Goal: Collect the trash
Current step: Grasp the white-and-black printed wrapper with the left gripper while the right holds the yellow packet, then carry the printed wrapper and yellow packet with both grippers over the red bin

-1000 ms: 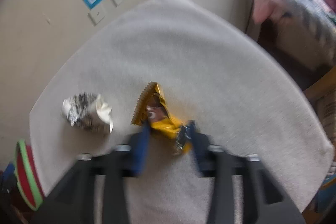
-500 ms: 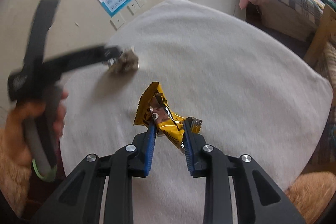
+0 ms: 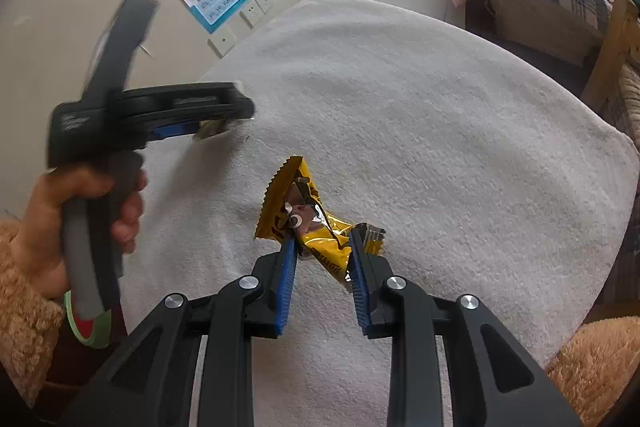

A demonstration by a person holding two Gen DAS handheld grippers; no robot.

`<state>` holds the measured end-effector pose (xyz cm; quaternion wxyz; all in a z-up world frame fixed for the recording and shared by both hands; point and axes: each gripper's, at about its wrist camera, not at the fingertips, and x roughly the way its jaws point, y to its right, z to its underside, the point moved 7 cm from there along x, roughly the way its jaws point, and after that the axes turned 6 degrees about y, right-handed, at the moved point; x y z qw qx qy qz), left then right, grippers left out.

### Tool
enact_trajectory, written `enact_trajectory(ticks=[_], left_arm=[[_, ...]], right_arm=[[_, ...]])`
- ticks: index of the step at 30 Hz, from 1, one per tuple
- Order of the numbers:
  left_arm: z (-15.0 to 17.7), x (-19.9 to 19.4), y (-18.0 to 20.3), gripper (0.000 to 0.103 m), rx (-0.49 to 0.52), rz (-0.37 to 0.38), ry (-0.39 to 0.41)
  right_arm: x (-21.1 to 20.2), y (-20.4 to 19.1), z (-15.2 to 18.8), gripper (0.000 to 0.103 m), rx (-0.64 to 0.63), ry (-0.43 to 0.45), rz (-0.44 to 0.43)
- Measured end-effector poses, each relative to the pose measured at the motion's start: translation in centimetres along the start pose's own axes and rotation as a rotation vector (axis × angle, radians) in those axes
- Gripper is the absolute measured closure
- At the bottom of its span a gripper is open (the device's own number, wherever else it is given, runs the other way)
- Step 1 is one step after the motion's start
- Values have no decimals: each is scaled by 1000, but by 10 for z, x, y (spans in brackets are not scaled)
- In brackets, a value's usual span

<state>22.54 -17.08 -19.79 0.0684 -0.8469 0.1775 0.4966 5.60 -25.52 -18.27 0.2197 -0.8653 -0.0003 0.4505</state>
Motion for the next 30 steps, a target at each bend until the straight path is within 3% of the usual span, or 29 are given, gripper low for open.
enact_trajectory(ticks=[15,30], left_arm=[[65,-88,-33,25,-18,-28,127],[104,-116,-47,25,-64,-42,153]], right_arm=[[1,-29,10,78,-69,-3,5],[0,-58,18,78,-143,-12,-22]])
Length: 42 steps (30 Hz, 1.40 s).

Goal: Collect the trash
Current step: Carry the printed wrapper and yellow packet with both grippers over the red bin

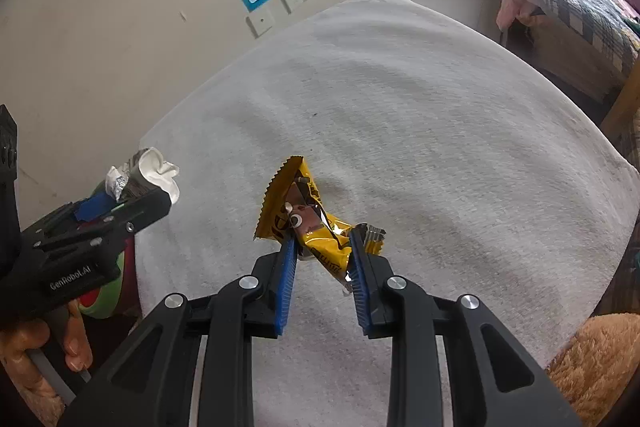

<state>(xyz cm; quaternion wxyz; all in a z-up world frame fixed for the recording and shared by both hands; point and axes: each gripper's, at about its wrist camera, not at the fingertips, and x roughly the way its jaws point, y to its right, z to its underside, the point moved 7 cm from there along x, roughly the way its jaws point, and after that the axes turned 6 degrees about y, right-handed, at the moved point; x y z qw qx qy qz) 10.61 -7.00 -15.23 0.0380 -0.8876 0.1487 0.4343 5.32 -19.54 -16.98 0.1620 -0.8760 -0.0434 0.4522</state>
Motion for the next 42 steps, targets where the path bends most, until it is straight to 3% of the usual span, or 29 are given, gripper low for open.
enact_trajectory(ticks=[42], left_arm=[[18,-34,-61,25,-110,-61,66]], right_arm=[[-3,-53,8,78,-184,-27,-22]])
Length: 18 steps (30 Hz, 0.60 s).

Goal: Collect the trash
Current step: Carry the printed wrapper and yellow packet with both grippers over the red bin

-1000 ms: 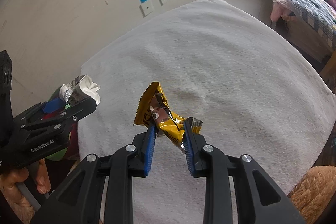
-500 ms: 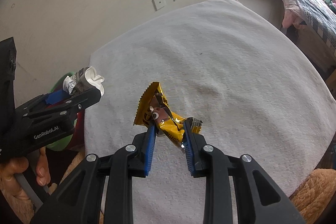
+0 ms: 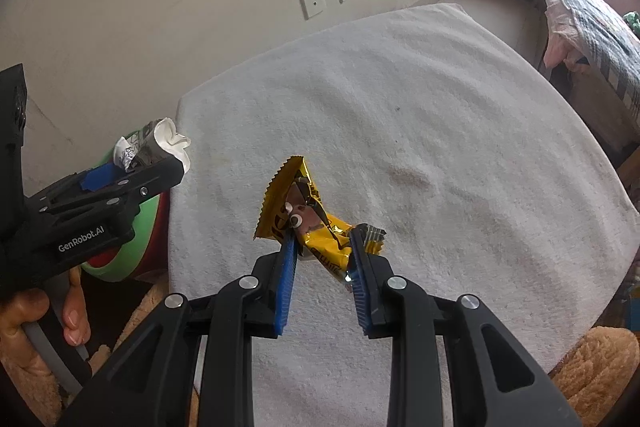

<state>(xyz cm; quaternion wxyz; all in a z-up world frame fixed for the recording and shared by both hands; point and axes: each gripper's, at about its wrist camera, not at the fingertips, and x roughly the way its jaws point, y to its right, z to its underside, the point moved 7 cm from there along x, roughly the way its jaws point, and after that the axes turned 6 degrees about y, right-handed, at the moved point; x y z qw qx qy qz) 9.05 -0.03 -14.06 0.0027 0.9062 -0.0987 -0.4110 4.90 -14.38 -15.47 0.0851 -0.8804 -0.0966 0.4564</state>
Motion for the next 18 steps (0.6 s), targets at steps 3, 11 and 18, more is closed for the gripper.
enact_trajectory(ticks=[3,11,18], left_arm=[[1,-2,-8,25,-14,-6,3],[6,-7,-36,25,-57,-29,11],[10,-15,-68,25,-100,-66,26]], right_arm=[[-4,-8,-2,78,-26,10,0],[-7,-29,-12,78,-83,23,-6],[-2,-46,-14,78,-110,12,-16]])
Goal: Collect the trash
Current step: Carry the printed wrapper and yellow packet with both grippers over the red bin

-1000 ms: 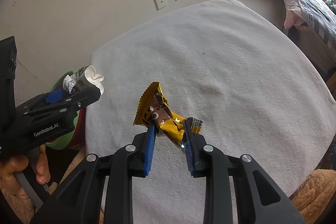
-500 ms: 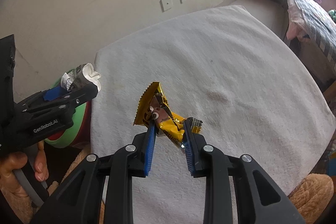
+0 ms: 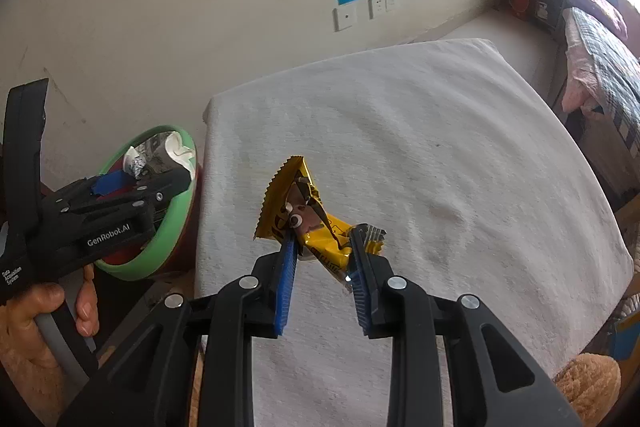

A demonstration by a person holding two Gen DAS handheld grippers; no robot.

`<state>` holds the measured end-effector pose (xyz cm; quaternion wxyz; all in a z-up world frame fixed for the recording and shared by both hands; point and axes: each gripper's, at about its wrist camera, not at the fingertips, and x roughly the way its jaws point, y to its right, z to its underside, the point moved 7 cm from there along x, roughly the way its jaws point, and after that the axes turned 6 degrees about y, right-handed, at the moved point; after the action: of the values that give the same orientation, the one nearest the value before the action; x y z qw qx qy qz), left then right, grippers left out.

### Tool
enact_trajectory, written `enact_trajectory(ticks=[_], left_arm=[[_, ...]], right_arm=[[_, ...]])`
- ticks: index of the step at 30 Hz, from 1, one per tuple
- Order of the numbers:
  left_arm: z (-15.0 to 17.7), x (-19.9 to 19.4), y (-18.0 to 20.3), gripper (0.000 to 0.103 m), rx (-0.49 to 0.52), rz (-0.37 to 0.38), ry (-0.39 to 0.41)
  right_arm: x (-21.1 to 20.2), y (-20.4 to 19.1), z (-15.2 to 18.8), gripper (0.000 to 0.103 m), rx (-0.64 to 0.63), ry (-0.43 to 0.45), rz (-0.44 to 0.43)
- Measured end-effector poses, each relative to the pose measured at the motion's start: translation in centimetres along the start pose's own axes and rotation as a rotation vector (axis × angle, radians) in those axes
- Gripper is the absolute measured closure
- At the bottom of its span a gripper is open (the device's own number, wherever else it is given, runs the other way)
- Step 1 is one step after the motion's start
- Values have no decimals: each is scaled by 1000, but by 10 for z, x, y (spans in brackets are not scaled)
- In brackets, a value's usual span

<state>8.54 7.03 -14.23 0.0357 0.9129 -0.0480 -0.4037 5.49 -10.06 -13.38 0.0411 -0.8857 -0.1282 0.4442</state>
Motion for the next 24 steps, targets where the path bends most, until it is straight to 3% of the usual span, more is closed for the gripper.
enact_trajectory(ticks=[9,24], left_arm=[[11,-5,-33,25,-43,-36,-15],[16,-6,-45,25,-62,-52,-21]], right_arm=[[8,-18,-2,78,-27,-15,-11],[14,-44,-16,78,-68,-3,-38]])
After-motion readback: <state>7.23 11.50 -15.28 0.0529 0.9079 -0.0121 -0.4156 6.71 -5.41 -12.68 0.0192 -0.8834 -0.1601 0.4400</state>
